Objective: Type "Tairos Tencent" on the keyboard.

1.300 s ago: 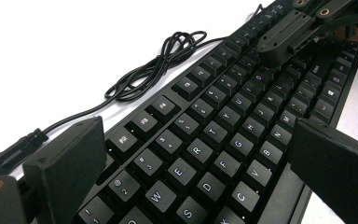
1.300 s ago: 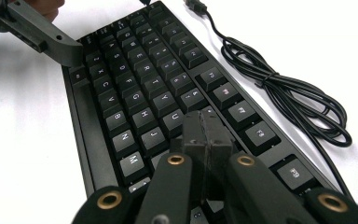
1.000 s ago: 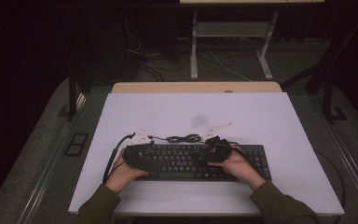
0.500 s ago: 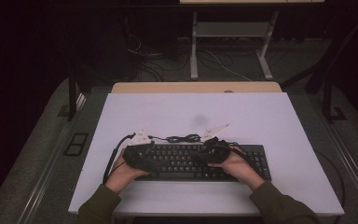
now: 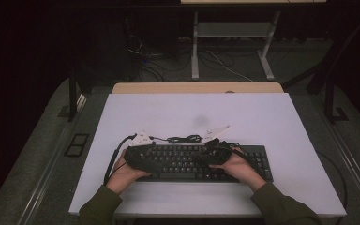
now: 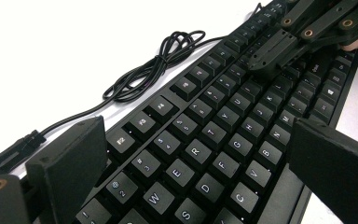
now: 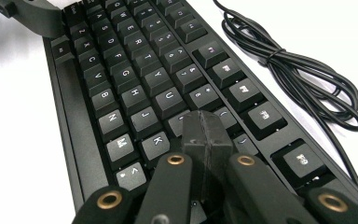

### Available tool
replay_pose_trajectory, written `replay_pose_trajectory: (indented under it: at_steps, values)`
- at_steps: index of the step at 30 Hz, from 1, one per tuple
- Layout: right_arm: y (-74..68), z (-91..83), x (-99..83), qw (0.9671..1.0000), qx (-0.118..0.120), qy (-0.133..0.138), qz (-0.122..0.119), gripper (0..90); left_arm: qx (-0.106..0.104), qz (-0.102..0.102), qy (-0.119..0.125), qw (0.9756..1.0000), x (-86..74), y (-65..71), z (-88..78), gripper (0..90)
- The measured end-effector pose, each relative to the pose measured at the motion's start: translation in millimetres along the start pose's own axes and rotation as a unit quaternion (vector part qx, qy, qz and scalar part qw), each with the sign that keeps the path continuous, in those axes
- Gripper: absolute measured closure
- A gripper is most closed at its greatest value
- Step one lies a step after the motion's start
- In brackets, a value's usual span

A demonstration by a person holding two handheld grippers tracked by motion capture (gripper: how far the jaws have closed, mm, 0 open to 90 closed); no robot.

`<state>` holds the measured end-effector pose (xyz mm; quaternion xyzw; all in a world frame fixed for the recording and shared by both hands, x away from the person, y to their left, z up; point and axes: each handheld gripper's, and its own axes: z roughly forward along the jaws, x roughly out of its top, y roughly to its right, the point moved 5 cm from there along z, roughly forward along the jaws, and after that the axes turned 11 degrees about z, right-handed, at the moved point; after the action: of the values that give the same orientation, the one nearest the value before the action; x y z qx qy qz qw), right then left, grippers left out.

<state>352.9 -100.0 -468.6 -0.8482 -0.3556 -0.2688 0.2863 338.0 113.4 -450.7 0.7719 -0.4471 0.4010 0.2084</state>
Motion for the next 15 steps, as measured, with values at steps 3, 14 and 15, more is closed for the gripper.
replay_pose_trajectory:
  at_steps: [3,14,15]
  values:
    - [-0.4,-1.6,1.2,1.0000,0.002,0.005,0.001,89.0,0.000,0.000,0.000,1.0000,0.0,-0.1,0.1,4.6]
    - [1.2,-13.2,7.5,0.9993,0.009,0.034,0.008,74.0,-0.001,0.000,0.000,1.0000,-0.1,0.4,0.9,4.8]
    - [1.2,-13.8,8.0,0.9992,0.009,0.037,0.011,71.2,-0.001,0.000,0.000,1.0000,-0.1,0.4,1.0,4.8]
